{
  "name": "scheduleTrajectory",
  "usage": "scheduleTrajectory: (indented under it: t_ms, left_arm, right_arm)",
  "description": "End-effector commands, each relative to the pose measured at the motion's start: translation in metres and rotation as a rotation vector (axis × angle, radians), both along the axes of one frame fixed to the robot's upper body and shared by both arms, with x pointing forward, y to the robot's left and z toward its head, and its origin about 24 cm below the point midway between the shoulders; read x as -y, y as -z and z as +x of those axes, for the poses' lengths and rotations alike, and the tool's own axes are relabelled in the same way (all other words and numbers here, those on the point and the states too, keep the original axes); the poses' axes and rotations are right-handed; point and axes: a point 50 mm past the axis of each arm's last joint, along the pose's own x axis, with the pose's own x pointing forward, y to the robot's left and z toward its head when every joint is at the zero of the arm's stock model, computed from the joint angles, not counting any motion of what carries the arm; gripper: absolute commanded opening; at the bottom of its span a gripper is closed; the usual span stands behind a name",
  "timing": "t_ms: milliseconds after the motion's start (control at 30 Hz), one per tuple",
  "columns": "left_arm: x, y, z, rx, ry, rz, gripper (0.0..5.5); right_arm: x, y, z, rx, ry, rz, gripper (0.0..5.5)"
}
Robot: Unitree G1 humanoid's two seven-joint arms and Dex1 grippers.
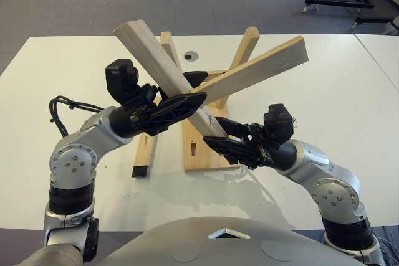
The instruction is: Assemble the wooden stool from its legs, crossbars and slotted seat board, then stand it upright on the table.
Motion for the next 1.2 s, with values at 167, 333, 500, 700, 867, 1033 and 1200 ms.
scheduleTrajectory:
  t_ms: [167,333,500,700,867,1033,1200]
  left_arm:
    - [-0.001,0.001,-0.003,-0.044,0.005,-0.032,2.38]
    - [-0.001,0.0,-0.007,-0.051,0.035,-0.052,2.17]
    - [-0.002,0.0,-0.01,-0.052,0.07,-0.065,2.17]
    - [-0.004,0.006,-0.01,-0.048,0.062,-0.038,2.17]
    - [-0.009,0.008,-0.005,-0.035,0.053,-0.021,2.15]
    - [-0.014,0.016,-0.001,-0.047,0.019,0.002,2.11]
    - [-0.02,0.019,0.004,0.02,-0.071,0.03,2.06]
  right_arm:
    - [-0.001,0.002,-0.002,0.012,0.005,-0.043,2.07]
    - [-0.002,0.004,-0.003,0.009,0.003,-0.059,2.06]
    - [-0.002,0.005,-0.002,0.001,0.006,-0.071,2.06]
    - [0.002,0.009,0.003,-0.051,0.028,-0.149,2.06]
    - [0.005,0.011,-0.001,-0.089,0.017,-0.148,2.53]
    - [0.006,0.014,-0.01,-0.127,0.011,-0.143,3.39]
    - [0.012,0.011,-0.014,-0.122,0.035,-0.16,4.21]
